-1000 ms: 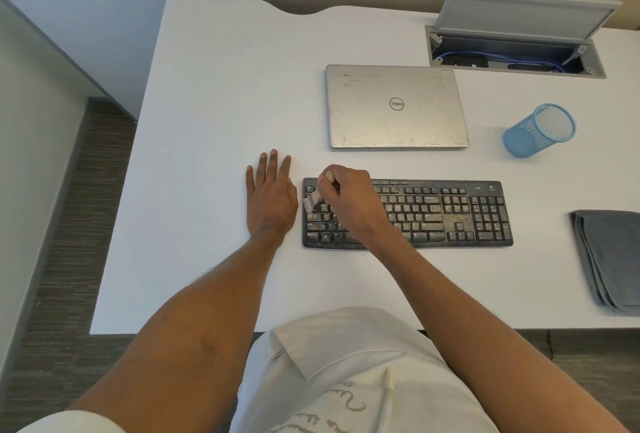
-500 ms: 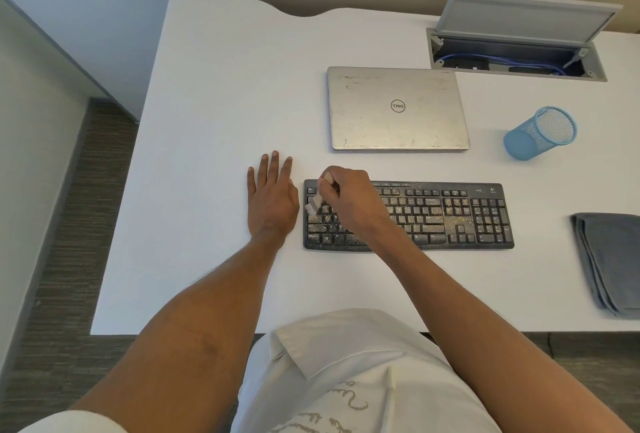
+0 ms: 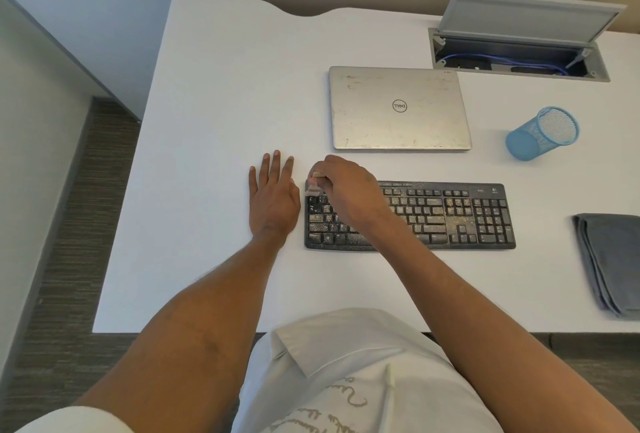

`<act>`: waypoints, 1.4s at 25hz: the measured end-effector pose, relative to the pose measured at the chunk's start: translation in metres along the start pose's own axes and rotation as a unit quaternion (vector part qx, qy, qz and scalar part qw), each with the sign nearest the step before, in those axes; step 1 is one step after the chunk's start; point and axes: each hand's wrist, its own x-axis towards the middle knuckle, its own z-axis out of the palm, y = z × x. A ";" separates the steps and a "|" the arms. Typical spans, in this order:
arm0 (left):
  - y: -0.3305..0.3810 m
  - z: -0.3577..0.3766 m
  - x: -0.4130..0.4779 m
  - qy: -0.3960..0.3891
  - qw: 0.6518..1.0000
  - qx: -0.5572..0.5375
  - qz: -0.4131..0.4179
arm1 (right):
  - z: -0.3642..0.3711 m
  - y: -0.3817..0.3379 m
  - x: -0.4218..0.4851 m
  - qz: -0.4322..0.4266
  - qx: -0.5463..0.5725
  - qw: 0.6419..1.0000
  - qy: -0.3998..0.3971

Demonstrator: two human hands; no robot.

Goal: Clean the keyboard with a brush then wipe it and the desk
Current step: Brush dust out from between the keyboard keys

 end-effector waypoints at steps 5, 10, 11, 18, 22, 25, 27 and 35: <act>0.000 0.002 0.000 0.006 1.000 0.000 0.000 | -0.011 0.007 -0.003 0.014 -0.038 0.998 0.042; 0.000 0.000 0.001 -0.001 1.000 0.001 0.000 | -0.006 -0.009 0.002 -0.028 -0.022 0.999 0.020; 0.000 0.000 0.001 0.000 1.000 -0.001 0.000 | -0.004 -0.007 0.002 -0.027 -0.042 0.999 0.010; 0.001 0.001 0.000 0.005 1.000 -0.001 -0.001 | -0.011 0.004 0.001 0.025 -0.118 0.992 0.034; 0.000 0.001 0.000 0.006 1.000 -0.002 0.000 | -0.005 -0.008 0.004 0.004 -0.060 0.998 0.024; 0.001 0.001 0.000 0.008 1.000 -0.002 0.001 | -0.002 -0.004 0.002 0.013 -0.076 0.997 0.005; 0.001 0.001 0.000 0.007 1.000 -0.003 0.000 | -0.005 0.002 0.001 0.031 -0.106 0.994 0.006; 0.001 0.001 0.000 0.007 1.000 -0.005 -0.004 | -0.010 0.005 0.004 0.055 -0.035 0.996 0.064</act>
